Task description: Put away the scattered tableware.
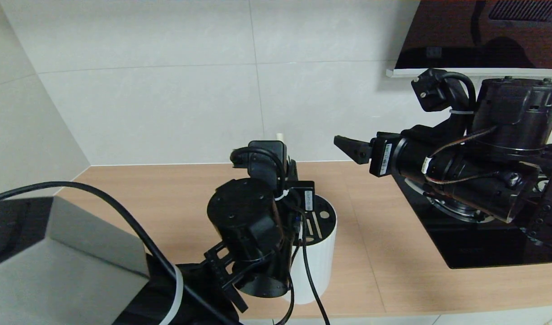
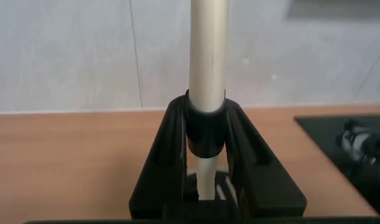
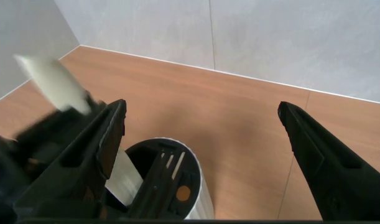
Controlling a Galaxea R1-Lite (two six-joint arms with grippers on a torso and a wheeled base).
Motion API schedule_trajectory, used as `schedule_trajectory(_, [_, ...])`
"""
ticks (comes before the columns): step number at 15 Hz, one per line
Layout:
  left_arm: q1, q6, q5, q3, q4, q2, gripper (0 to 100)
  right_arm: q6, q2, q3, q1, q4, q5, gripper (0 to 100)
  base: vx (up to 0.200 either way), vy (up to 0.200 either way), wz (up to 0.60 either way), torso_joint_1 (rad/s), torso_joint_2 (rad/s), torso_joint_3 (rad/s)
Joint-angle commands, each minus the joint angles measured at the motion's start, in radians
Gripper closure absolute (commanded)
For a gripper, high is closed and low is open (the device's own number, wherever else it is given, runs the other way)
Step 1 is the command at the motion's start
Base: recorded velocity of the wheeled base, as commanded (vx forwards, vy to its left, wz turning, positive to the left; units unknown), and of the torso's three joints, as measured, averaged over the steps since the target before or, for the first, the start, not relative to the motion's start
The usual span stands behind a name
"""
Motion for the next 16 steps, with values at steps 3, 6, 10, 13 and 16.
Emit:
schedule_trajectory(3, [0.001,-0.001,0.001,0.016,-0.001,0.047,100,0.0,0.009,0.0,0.0,0.0,0.0,0,0.0,0.0,0.0,0.0,0.0,0.0])
schedule_trajectory(6, [0.001,-0.012,0.002,0.019,-0.001,0.07,100,0.0,0.009,0.001,0.0,0.0,0.0,0,0.0,0.0,0.0,0.0,0.0,0.0])
schedule_trajectory(10, [0.001,-0.013,0.002,0.031,0.001,0.08,100,0.0,0.009,0.001,0.0,0.0,0.0,0,0.0,0.0,0.0,0.0,0.0,0.0])
schedule_trajectory(13, [0.001,-0.013,0.002,0.033,0.001,0.08,100,-0.002,0.009,0.001,0.0,0.0,0.0,0,0.0,0.0,0.0,0.0,0.0,0.0])
schedule_trajectory(16, [0.001,-0.015,0.002,0.039,0.001,0.08,100,-0.002,0.009,0.003,0.0,0.0,0.0,0,0.0,0.0,0.0,0.0,0.0,0.0])
